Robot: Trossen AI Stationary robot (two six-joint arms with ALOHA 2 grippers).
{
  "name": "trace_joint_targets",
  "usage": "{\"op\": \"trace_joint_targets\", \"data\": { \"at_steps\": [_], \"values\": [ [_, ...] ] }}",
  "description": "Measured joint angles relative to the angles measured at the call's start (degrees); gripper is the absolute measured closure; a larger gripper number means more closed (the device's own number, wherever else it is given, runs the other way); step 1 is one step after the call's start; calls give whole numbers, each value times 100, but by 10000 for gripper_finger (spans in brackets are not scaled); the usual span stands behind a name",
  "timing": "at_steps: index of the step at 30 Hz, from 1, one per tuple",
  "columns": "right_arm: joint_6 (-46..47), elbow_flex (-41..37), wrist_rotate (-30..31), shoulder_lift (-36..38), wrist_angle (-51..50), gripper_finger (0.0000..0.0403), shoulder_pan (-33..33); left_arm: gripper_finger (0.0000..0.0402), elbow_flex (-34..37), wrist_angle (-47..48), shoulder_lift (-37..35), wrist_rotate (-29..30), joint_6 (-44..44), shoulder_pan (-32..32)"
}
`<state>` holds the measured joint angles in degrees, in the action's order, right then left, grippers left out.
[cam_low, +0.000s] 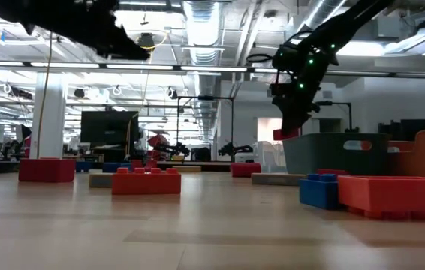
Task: Sort blocks
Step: Put the red block into the left transparent bin
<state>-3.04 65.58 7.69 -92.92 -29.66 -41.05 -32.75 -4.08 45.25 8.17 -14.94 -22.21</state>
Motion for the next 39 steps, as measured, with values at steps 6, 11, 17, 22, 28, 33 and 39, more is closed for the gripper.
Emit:
{"op": "trace_joint_targets", "data": {
  "at_steps": [6, 11, 17, 22, 28, 33, 39],
  "values": [
    [-132, 341, -7, -282, -493, 202, 94, 198, -2, 31, 412, -568, 115, -509],
    [-129, 842, -4, -198, -923, 152, 482, 198, -4, 35, 377, -962, 282, -461],
    [-515, 1408, -9, -313, -605, 148, 1688, 198, -9, 26, 119, -962, 372, -302],
    [-912, 1882, -14, -981, -752, 154, 2443, 198, -9, 35, 44, -962, 435, -186],
    [-1100, 2334, -14, -1871, -1182, 156, 2506, 198, -9, 41, 44, -960, 511, 53],
    [-1153, 2348, -16, -2390, -1513, 156, 2357, 198, -9, 139, -61, -960, 511, 282],
    [-1199, 2350, -56, -2657, -1610, 156, 2258, 198, -9, 329, -382, -935, 587, 419]
  ]
}}
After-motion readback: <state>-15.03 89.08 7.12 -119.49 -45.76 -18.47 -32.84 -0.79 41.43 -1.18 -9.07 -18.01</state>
